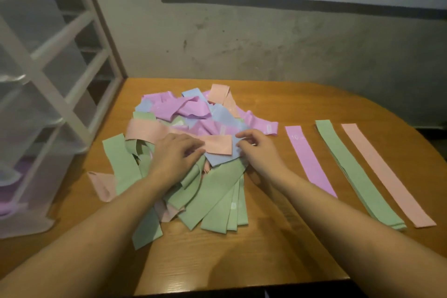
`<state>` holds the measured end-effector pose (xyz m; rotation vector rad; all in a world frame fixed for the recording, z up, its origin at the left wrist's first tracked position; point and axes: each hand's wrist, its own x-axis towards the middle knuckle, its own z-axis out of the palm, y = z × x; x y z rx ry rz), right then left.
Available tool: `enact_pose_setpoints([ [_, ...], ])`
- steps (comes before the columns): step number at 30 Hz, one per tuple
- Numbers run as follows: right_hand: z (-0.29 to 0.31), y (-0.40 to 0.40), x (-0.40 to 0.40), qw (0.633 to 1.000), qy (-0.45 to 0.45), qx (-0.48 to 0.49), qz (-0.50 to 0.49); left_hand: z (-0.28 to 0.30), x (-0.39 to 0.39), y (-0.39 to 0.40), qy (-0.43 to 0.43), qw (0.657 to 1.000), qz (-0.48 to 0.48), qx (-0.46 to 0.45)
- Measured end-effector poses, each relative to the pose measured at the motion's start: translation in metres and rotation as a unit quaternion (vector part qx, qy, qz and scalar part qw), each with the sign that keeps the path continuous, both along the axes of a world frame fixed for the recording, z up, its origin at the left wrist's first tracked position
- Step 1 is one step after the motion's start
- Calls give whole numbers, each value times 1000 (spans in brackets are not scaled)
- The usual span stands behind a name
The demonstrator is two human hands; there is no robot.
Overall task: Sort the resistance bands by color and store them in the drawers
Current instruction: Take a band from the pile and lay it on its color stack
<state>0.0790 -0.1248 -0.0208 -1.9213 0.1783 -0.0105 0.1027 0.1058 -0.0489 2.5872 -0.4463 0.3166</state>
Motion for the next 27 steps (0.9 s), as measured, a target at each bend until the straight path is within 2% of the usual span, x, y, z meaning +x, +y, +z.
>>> enact_pose_setpoints([
  [2, -6, 6, 6, 999, 3, 33, -20, -4, -2, 0, -13, 1000, 4, -16],
  [4, -10, 13, 8, 1000, -16, 18, -16, -6, -4, 0, -22, 999, 5, -30],
  [7, -13, 21, 3, 995, -76, -64, 28, -3, -7, 0, -23, 998, -9, -60],
  [10, -16, 23, -5, 965, -165, -193, 61, 5, -7, 2, 14, 992, -9, -127],
  [14, -13, 20, -11, 941, -209, -243, 111, 30, -12, -4, 102, 964, -4, -246],
  [17, -6, 16, -16, 942, -226, -225, 101, 51, -22, -10, 108, 954, -19, -280],
  [19, 1, 11, -19, 950, -232, -192, 87, 61, -30, -13, 99, 959, -40, -262],
  [24, 27, -1, -40, 974, -140, -82, 157, 79, -49, -29, 55, 975, -109, -187],
  [27, 34, -4, -49, 979, -138, -35, 149, 88, -59, -40, 43, 973, -139, -182],
])
